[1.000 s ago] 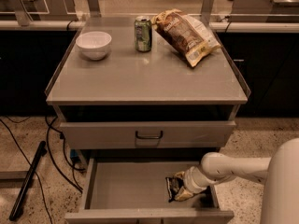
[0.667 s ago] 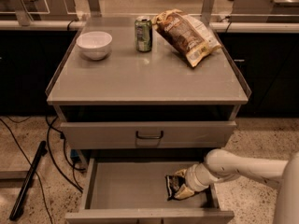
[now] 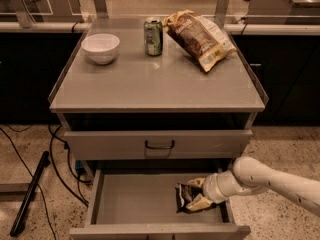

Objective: Pick rxbar chocolate from middle drawer and place on counter

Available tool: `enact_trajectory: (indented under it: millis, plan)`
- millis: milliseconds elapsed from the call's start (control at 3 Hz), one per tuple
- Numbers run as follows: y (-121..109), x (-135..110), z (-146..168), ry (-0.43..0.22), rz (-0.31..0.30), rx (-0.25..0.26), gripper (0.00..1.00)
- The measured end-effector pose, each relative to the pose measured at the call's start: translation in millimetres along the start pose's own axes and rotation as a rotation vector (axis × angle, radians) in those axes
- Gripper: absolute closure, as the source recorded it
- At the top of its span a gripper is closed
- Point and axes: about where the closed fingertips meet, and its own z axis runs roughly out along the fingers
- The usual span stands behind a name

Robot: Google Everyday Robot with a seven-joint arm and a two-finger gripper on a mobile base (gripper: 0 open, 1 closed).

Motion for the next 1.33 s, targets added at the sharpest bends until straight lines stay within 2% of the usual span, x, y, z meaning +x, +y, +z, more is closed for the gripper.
enact_trajectory:
  millis: [333, 667, 1000, 1333]
  plan:
    - [1, -4, -3, -0.011, 0.003, -0.019, 1.0]
    - [8, -23, -31, -0.035, 0.004, -0.019, 1.0]
    - [22, -48, -77, -0.05, 0.01, 0.011, 1.0]
    - [28, -85, -130, -0.045, -0.019, 0.064, 1.0]
